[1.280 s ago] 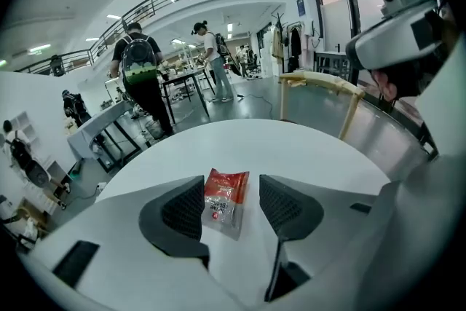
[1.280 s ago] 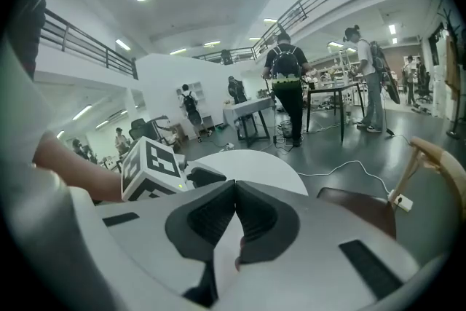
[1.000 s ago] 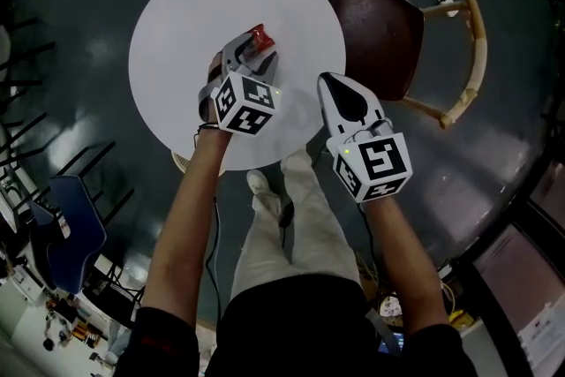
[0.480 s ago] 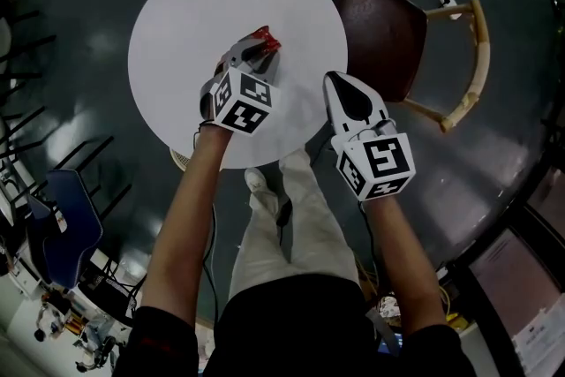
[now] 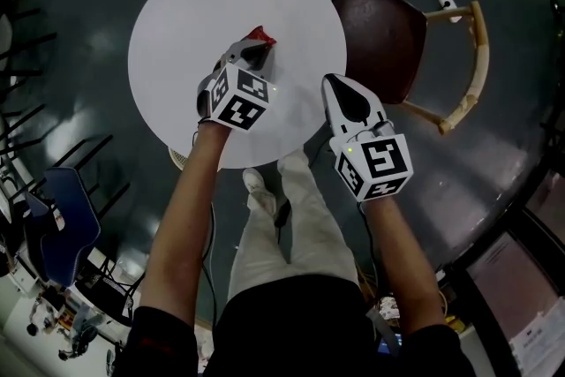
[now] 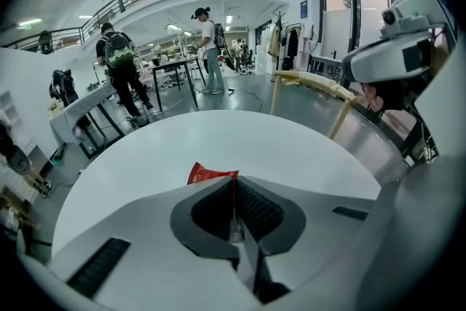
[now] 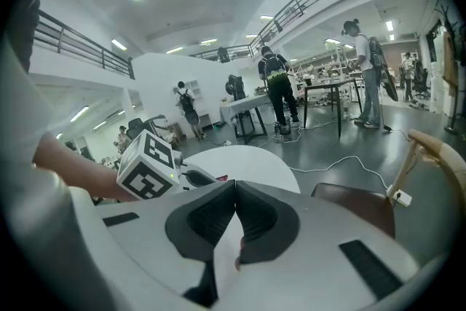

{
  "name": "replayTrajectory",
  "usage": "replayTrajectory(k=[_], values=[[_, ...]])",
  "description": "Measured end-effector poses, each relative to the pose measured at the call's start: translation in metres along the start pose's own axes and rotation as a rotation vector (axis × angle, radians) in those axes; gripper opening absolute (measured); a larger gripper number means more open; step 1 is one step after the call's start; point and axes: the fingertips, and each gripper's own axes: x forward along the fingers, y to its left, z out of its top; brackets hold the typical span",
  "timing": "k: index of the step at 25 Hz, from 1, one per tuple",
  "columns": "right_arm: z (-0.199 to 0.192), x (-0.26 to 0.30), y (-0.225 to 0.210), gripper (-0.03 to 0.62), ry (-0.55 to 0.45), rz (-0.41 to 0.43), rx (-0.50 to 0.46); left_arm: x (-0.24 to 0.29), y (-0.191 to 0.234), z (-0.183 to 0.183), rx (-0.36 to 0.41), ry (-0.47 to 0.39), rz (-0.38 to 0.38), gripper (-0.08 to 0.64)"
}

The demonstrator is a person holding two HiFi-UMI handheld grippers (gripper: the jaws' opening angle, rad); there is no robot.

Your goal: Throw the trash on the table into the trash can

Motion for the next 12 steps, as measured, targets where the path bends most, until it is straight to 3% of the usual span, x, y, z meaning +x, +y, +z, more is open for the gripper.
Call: replayTrajectory(k=[12], values=[[-0.0021,-0.0024,-0.0062,0.017,0.005,0.0,0.0,-0.0055,-0.0024,0.0075,-0.029,-0.019,-0.012,0.014]])
